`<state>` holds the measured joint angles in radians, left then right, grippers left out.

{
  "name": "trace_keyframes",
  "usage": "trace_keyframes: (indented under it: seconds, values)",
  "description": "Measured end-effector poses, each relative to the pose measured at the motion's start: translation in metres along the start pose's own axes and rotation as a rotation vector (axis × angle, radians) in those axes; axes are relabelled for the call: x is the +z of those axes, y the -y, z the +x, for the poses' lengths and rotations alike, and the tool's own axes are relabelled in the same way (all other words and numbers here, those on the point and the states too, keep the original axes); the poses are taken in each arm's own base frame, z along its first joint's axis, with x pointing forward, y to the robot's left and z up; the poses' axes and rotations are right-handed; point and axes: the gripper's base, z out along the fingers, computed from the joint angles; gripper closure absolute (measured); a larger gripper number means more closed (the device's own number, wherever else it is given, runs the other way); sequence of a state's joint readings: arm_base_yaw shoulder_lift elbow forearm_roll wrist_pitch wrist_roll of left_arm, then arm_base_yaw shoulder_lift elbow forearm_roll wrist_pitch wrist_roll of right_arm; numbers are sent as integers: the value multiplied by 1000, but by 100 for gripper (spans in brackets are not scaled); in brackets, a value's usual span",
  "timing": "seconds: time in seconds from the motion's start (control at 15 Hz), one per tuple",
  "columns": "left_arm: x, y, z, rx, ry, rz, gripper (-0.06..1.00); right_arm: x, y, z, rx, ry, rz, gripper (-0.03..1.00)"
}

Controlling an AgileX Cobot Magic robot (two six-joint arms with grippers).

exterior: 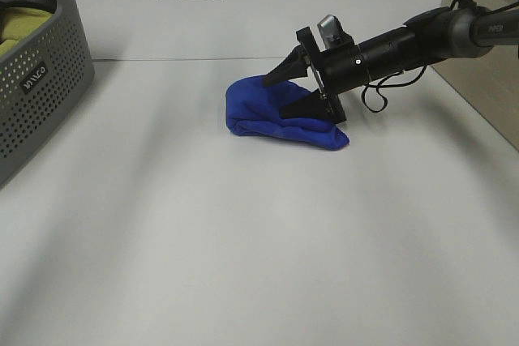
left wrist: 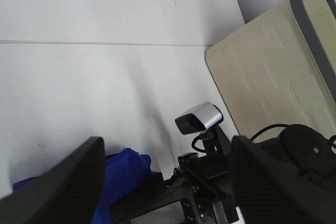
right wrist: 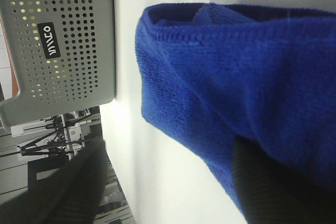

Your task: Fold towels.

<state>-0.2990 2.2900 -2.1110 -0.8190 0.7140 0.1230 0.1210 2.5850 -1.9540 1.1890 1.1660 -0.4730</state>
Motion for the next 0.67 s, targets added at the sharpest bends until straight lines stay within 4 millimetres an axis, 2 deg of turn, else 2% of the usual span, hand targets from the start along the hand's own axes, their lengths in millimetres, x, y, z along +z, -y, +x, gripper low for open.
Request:
trace_keyframes:
  seconds: [0.2, 0.4, 0.47, 0.53, 0.67]
  values:
    - [-4, 3, -1, 43, -7, -9, 30, -2, -2, 1, -6, -14, 12, 32]
    - [-37, 23, -9, 195, -19, -69, 30, -30, -43, 2, -120, -16, 73, 32]
    - [-37, 23, -9, 195, -19, -69, 30, -30, -43, 2, -120, -16, 73, 32]
    - [-54, 31, -7, 257, -77, -107, 30, -52, -70, 6, -162, -7, 171, 32]
    - [-67, 35, -3, 268, -150, -155, 30, -78, -95, 11, -191, 17, 306, 32]
